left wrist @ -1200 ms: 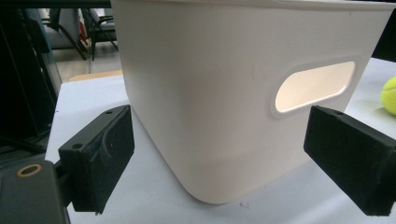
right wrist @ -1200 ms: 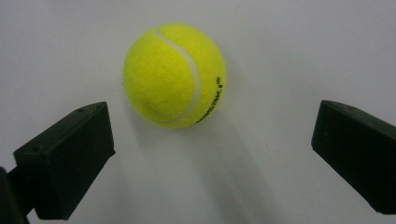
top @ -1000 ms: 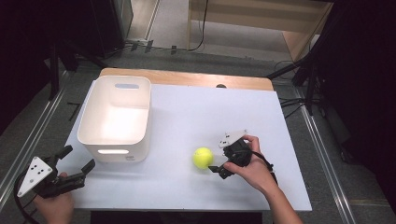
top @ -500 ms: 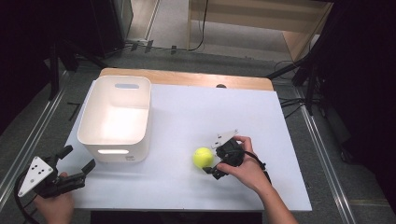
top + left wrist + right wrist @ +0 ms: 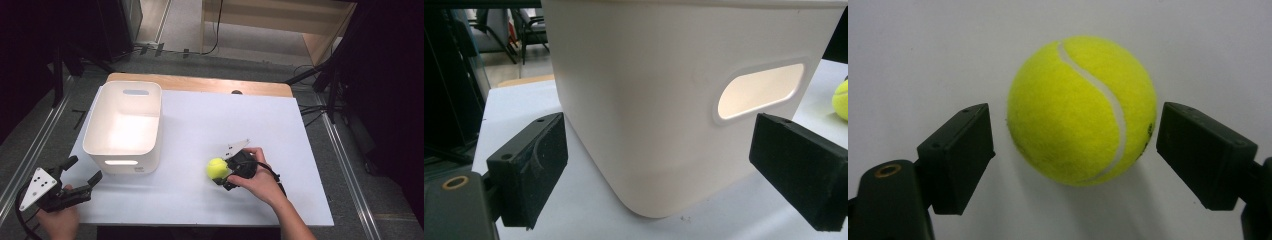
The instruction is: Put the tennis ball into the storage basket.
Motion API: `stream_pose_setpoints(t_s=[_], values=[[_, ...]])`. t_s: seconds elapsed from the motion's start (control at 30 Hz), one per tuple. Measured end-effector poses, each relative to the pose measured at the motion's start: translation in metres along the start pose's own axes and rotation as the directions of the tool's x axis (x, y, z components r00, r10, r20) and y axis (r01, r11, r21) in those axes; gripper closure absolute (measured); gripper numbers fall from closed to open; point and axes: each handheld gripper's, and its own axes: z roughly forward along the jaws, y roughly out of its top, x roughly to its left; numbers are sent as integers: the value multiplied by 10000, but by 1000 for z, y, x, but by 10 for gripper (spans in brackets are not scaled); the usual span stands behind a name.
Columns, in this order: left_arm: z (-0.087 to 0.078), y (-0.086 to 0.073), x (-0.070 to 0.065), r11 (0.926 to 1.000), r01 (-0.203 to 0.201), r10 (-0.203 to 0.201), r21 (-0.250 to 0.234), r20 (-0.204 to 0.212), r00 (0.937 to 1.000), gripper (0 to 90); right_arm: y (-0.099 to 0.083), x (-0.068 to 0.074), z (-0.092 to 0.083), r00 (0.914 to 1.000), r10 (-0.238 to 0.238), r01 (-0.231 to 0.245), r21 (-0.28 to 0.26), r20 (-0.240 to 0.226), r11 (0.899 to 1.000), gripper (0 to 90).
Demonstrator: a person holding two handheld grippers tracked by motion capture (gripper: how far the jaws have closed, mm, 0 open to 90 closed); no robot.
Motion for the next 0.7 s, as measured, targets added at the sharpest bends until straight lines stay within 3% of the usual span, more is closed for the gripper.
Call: stream_pose_setpoints(t_s=[0.37, 0.47, 0.7], values=[[0, 0, 0, 10000, -3, 3, 8, -4, 10000, 85, 3, 1, 7, 10000, 20, -20, 212, 5, 9998, 145], [0, 0, 0, 10000, -18, 18, 17, -5, 10000, 85, 4, 1, 9, 9998, 85, -89, 285, 152, 9996, 189], [0, 0, 0, 10000, -16, 16, 20, -5, 10000, 85, 6, 1, 11, 9998, 123, -127, 240, 163, 9996, 200]])
